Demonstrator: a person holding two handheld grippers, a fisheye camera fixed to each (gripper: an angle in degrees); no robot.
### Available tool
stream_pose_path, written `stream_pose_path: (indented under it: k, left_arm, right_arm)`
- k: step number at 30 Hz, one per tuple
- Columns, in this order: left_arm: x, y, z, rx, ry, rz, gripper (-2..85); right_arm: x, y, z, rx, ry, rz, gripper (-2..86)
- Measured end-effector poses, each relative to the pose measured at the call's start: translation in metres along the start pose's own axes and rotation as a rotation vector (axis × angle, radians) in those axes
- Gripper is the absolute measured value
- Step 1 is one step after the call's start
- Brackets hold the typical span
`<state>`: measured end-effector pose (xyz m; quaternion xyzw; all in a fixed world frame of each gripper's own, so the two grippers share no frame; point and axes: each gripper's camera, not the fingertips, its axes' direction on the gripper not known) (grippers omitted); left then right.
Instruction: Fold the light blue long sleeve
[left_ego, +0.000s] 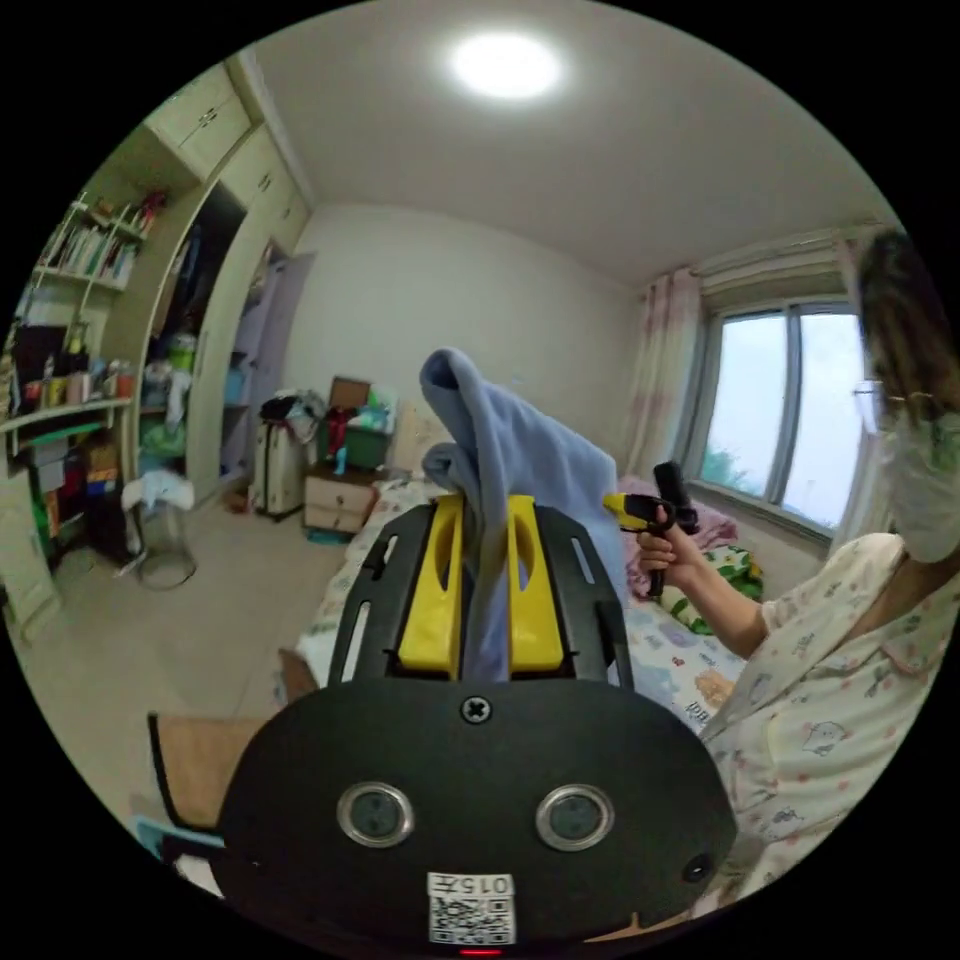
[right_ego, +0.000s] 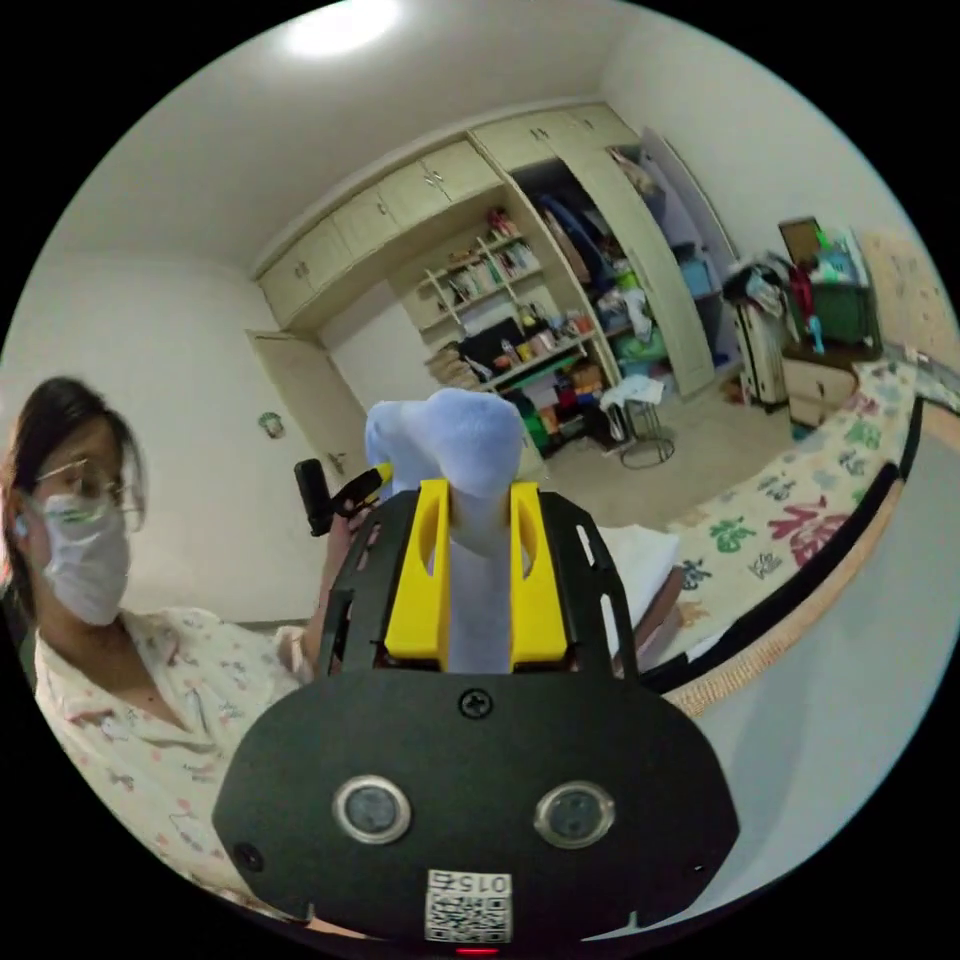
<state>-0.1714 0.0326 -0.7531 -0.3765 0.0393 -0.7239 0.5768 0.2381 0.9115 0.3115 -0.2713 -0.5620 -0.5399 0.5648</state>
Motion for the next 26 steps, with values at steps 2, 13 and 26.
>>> stream_pose_path:
  k: [2,13,26]
  left_arm:
    - [-0.047,0.023,0.034,-0.163,-0.157,-0.123,7.8]
    - [-0.001,0.223,0.002,-0.437,-0.119,-0.215,7.3]
    - [-0.014,0.457,-0.309,-0.062,-0.776,-0.932,14.3]
  right_arm:
    - [0.038,0.035,0.088,-0.073,0.255,0.097,8.9]
    - [0.011,0.273,0.320,-0.606,0.440,-0.285,1.8]
    - [-0.005,0.442,0.385,-0.574,0.558,-0.423,-0.5]
